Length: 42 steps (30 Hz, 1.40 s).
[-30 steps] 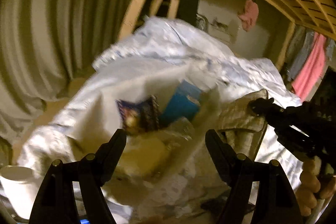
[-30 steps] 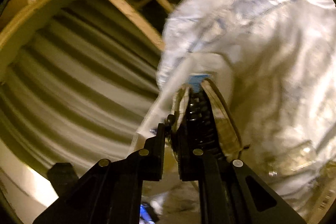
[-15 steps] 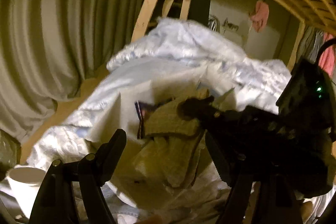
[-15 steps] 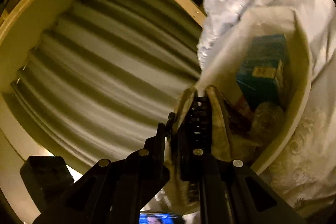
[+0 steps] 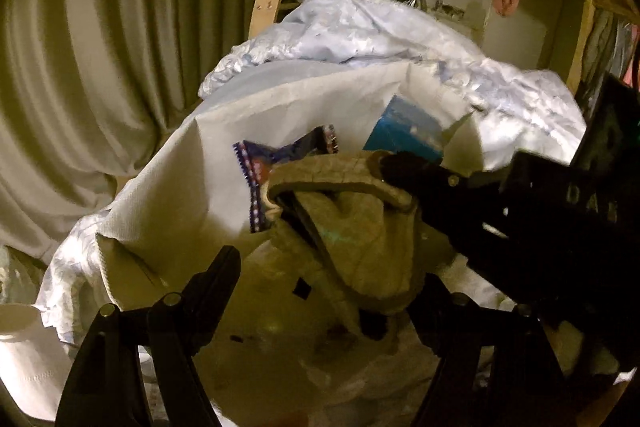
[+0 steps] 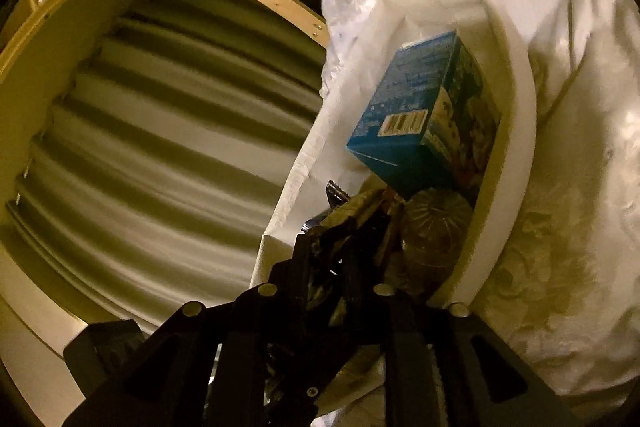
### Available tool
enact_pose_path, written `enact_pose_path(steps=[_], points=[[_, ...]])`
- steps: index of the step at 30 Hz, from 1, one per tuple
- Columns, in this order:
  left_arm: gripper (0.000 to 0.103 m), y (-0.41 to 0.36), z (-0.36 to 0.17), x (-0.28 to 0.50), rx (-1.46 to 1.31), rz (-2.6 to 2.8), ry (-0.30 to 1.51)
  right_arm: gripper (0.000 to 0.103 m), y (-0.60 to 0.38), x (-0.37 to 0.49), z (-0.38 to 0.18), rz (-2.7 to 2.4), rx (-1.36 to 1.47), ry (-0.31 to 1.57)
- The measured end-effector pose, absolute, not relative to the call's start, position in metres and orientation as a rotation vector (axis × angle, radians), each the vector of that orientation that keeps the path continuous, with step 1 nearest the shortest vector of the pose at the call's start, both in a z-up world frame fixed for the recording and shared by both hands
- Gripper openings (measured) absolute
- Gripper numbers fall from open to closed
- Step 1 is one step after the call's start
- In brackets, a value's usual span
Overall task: Organize objects
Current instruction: 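Carry the plaid pouch into the white box and release it, then move the right gripper down to the clear bag with yellow tag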
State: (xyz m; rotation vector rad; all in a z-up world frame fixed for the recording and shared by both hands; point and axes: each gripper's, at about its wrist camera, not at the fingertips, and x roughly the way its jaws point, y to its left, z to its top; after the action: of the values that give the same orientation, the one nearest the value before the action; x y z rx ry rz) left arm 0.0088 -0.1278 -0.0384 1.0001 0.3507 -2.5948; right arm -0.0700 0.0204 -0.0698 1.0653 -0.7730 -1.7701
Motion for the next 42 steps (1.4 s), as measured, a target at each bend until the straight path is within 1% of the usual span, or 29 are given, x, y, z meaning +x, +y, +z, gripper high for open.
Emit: enact_pose_path(steps=[1, 2, 3, 5, 7, 9, 15, 21, 26, 28, 33, 39, 42], points=[[0.076, -0.128, -0.034, 0.012, 0.976, -2.624, 0.376, 0.023, 0.023, -0.067, -0.066, -1.771, 1.054, -0.763], [0.076, -0.128, -0.029, 0.014, 0.952, -2.644, 0.395, 0.031, 0.026, -0.064, -0.062, -1.767, 1.04, -0.754], [0.076, -0.127, -0.026, 0.017, 0.929, -2.658, 0.404, 0.041, 0.028, -0.062, -0.058, -1.766, 1.031, -0.749], [0.076, -0.126, -0.016, 0.023, 0.877, -2.682, 0.404, 0.049, 0.037, -0.056, -0.048, -1.769, 1.006, -0.75], [0.076, -0.126, -0.009, 0.027, 0.84, -2.699, 0.406, 0.051, 0.046, -0.055, -0.037, -1.782, 0.988, -0.743], [0.076, -0.125, -0.003, 0.031, 0.814, -2.718, 0.423, 0.06, 0.053, -0.053, -0.026, -1.82, 1.003, -0.714], [0.076, -0.111, 0.005, 0.03, 0.845, -2.761, 0.39, 0.061, 0.082, -0.048, -0.013, -2.041, 1.198, -0.648], [0.076, -0.087, 0.009, 0.023, 0.902, -2.83, 0.389, 0.06, 0.132, -0.036, 0.005, -2.348, 1.222, -0.63], [0.076, -0.065, 0.011, 0.02, 0.953, -2.892, 0.385, 0.06, 0.166, -0.027, 0.012, -2.265, 1.295, -0.911], [0.076, -0.058, 0.011, 0.019, 0.974, -2.893, 0.375, 0.06, 0.171, -0.024, 0.018, -2.274, 1.425, -0.951], [0.076, -0.042, 0.011, 0.017, 1.046, -2.952, 0.355, 0.06, 0.194, -0.007, 0.021, -2.313, 1.576, -1.043], [0.076, -0.022, 0.005, 0.014, 1.148, -3.039, 0.357, 0.06, 0.247, 0.008, -0.007, -2.349, 1.799, -1.282], [0.076, -0.009, -0.001, 0.01, 1.199, -3.049, 0.325, 0.06, 0.269, 0.009, -0.03, -2.266, 1.843, -1.51]])
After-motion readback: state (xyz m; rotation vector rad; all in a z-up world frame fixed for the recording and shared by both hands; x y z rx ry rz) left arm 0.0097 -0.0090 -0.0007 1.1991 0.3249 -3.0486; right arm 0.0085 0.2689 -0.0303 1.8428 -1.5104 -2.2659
